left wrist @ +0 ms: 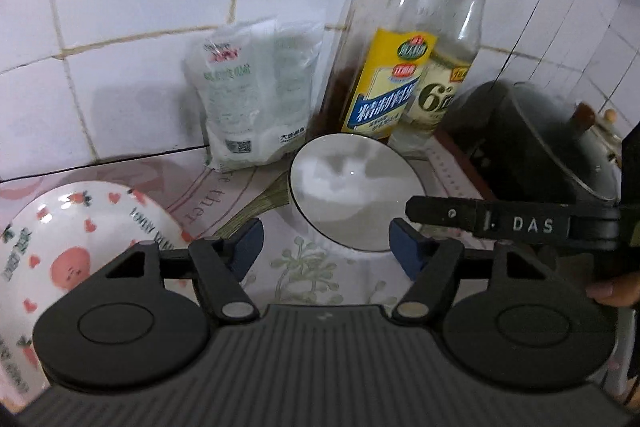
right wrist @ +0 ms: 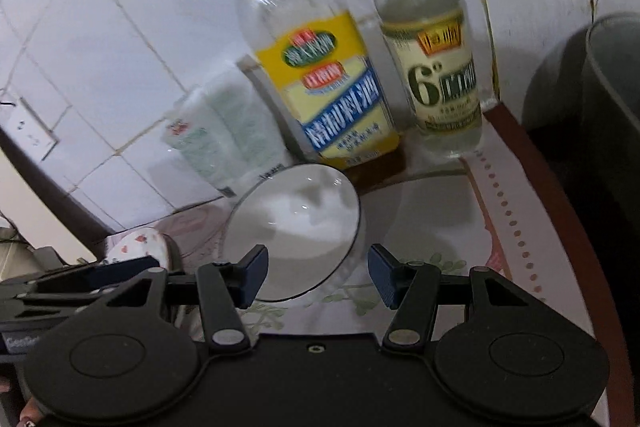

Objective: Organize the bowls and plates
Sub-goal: 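Grasp the rim of the small white bowl with the left gripper and lift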

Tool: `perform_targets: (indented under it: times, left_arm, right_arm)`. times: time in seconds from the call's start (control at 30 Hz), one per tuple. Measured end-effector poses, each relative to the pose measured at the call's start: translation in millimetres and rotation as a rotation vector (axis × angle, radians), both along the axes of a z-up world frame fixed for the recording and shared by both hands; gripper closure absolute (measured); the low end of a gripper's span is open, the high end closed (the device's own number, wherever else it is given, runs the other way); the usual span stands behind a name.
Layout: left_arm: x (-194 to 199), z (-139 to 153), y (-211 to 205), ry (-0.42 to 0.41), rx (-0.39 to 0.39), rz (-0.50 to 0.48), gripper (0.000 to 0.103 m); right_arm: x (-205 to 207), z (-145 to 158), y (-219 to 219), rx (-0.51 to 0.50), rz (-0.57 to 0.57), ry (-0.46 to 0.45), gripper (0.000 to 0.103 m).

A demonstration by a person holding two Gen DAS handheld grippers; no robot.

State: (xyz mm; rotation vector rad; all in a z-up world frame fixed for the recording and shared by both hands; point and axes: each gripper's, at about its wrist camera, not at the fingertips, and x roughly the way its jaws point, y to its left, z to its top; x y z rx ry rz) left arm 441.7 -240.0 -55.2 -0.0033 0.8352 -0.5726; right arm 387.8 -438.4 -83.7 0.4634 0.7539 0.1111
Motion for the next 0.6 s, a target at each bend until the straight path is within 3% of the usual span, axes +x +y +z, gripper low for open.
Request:
perform_targets:
  times: [0.1, 0.17, 0.27, 0.3, 0.6]
  left_arm:
    - [14, -11, -11, 0.021, 0.035, 0.003, 0.045]
    - [18, -16, -19, 0.014, 0.069, -0.008, 0.057]
    - [23, -25, -25, 0.034, 0.093, -0.011, 0.076]
    - [25, -27, -25, 0.042, 0.089, -0.021, 0.078]
    - [16, -22, -20, 0.052, 0.071, -0.010, 0.081]
  right_arm:
    - [10, -12, -4, 0.014, -0.003, 0.015, 0.042]
    - [16, -19, -8, 0.028, -0.006, 0.021, 0.044]
    - [22, -28, -12, 0.064, -0.005, 0.033, 0.062]
    - [23, -31, -12, 0.071, -0.005, 0.038, 0.073]
    - [16, -32, -10, 0.092, -0.077, 0.061, 0.080]
